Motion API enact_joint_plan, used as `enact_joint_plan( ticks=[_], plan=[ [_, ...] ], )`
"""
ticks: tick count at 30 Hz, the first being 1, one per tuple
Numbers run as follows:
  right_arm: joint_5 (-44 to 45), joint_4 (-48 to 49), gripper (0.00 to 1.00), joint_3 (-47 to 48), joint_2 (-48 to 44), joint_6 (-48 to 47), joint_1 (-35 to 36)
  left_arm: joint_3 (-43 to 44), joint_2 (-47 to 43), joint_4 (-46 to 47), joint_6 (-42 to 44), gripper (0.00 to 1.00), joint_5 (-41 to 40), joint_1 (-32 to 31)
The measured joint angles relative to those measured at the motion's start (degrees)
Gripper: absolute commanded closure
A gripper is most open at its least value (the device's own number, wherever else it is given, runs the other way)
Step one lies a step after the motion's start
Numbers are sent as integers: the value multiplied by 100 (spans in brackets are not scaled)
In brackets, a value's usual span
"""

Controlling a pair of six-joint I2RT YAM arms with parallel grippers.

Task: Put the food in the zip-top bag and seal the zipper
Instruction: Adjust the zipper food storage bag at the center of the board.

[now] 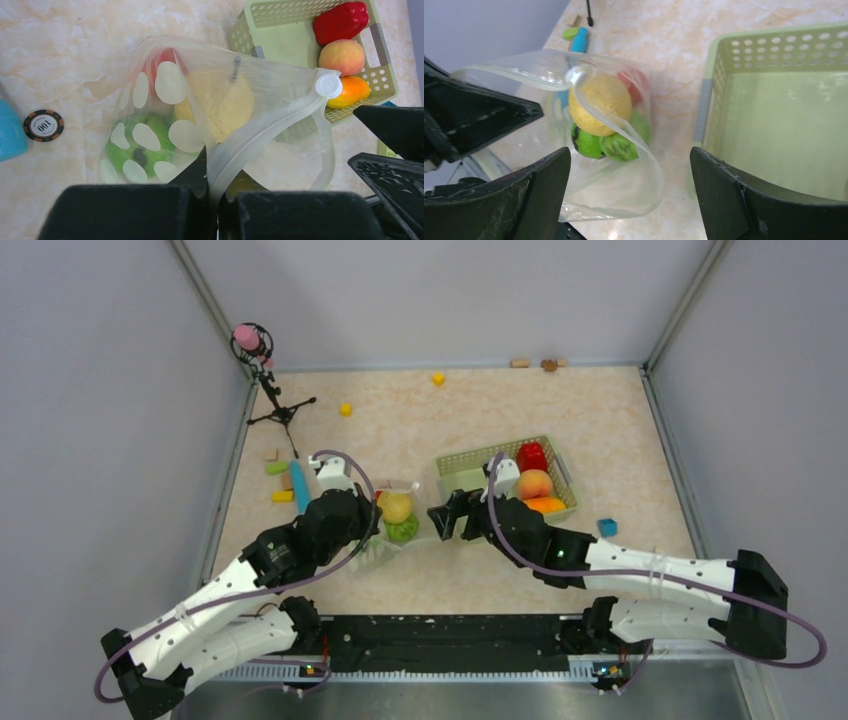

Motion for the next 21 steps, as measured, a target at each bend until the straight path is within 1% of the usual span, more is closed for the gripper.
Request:
enact_joint_plan(
  ticks=[3, 5, 6, 7, 9, 13, 17, 21],
  plan=[
    [94, -219, 18, -144, -44, 61, 2, 0, 2, 0, 0, 100, 0, 0],
    [111, -389, 28, -151, 9, 101, 0, 0, 2, 0, 0, 100, 0, 0],
    [111, -433, 35, -151, 72, 118, 2, 0, 2, 0, 0, 100, 0, 0],
    [114, -485, 45, -151, 131, 142, 2, 0, 2, 0, 0, 100, 0, 0],
    [116, -564, 72, -151, 256, 184, 0, 0, 2, 0, 0, 100, 0, 0],
    [83, -645, 100, -149, 442, 160, 2, 0, 2, -2, 0, 100, 0, 0],
    [-55, -584, 100, -48, 463, -76, 2, 0, -4, -13, 0, 100, -31, 0],
    [-201, -586, 100, 354, 603, -409, 2, 0, -81, -57, 2, 100, -44, 0]
  ],
)
